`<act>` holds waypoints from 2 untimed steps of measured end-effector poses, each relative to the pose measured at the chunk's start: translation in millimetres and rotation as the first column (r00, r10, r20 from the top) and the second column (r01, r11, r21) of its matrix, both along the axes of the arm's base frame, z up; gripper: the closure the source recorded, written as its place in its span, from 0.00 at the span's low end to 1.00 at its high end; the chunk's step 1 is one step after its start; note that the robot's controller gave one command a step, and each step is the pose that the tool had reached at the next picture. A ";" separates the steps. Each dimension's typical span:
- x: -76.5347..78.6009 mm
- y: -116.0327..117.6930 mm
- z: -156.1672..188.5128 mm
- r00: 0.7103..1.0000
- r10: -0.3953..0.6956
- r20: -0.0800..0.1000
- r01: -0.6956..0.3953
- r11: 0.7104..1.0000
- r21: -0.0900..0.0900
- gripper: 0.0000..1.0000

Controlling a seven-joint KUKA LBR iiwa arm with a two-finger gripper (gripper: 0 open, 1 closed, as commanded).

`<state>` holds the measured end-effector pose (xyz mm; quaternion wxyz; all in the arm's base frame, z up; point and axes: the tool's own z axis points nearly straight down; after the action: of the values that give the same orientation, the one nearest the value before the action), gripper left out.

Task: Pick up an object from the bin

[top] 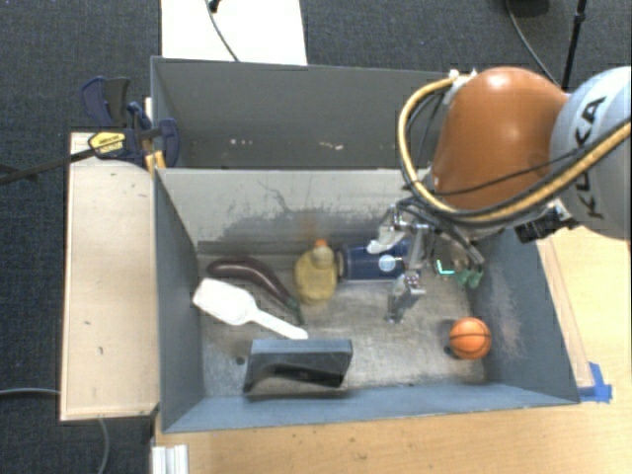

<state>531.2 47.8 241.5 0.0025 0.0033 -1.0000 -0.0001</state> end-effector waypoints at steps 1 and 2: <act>1.5 -0.3 3.9 1.000 -0.002 0.008 0.002 1.000 0.001 0.00; 8.3 -20.8 -40.7 0.999 -0.051 0.016 0.051 0.999 0.002 0.00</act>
Offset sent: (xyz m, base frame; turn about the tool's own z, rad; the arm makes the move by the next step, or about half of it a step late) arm 0.0172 -0.0694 -0.1499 0.1655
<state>539.5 27.1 200.8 -0.0055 -0.0221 -0.9997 -0.0010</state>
